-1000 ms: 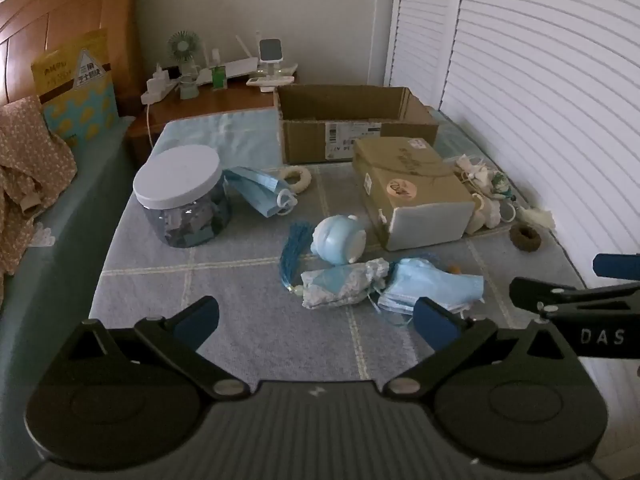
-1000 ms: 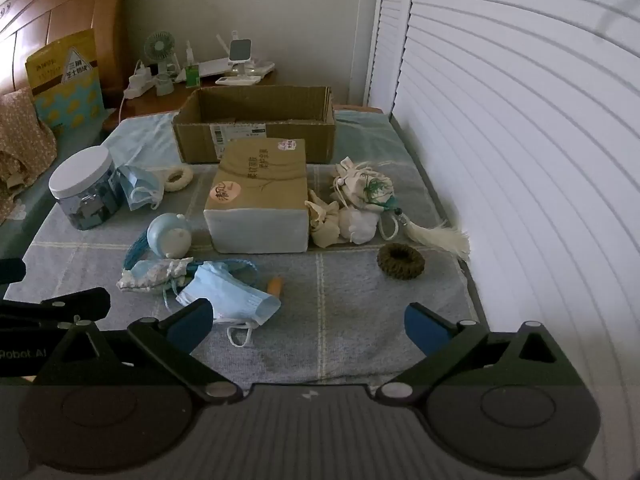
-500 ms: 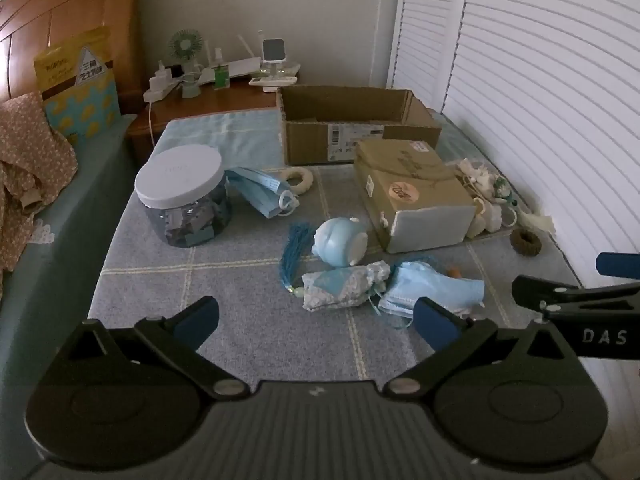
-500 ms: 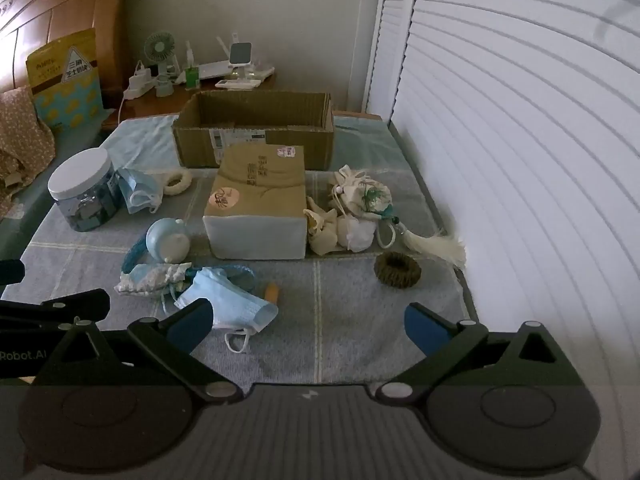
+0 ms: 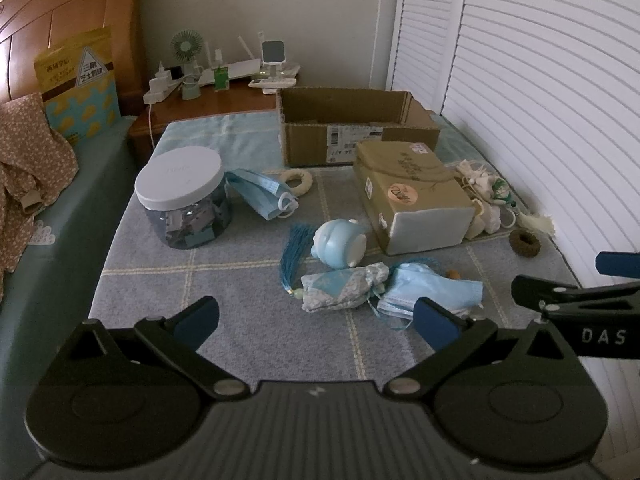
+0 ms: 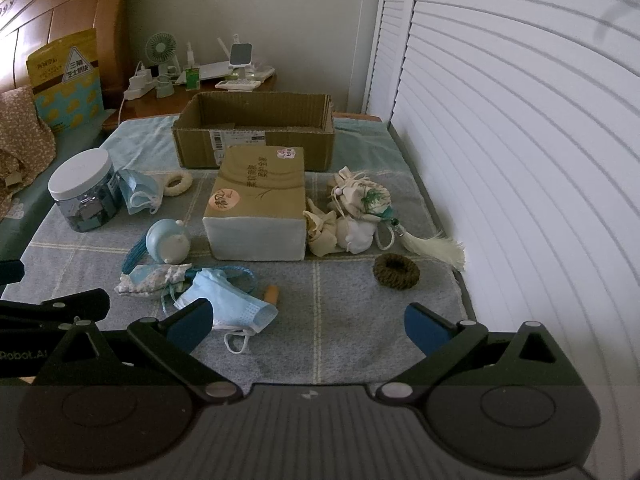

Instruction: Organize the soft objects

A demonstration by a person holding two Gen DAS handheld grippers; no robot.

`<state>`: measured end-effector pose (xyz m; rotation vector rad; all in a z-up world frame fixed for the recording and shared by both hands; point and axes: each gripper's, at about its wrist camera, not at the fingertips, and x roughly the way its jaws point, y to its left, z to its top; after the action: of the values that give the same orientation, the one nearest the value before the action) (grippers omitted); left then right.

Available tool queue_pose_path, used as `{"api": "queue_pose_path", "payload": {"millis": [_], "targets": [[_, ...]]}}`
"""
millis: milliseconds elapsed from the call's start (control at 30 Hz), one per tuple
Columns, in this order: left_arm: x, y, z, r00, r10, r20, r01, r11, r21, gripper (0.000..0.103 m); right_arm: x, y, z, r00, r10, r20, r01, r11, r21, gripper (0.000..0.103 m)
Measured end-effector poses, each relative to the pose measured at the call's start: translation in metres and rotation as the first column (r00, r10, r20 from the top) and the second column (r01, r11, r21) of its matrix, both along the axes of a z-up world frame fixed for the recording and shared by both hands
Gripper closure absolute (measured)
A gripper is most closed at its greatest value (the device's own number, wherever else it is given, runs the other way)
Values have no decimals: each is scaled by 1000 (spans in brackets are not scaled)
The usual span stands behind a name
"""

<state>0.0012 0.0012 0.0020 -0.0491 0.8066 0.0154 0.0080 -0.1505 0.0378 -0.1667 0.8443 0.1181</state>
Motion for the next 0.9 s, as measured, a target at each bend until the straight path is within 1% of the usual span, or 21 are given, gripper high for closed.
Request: {"api": "queue_pose_path", "payload": {"millis": [900], "targets": [[0,-2,3,1000,-1,4,1,1000,-1,1,1,-2,2,1000,1,7,-1,1000,-3,0]]}}
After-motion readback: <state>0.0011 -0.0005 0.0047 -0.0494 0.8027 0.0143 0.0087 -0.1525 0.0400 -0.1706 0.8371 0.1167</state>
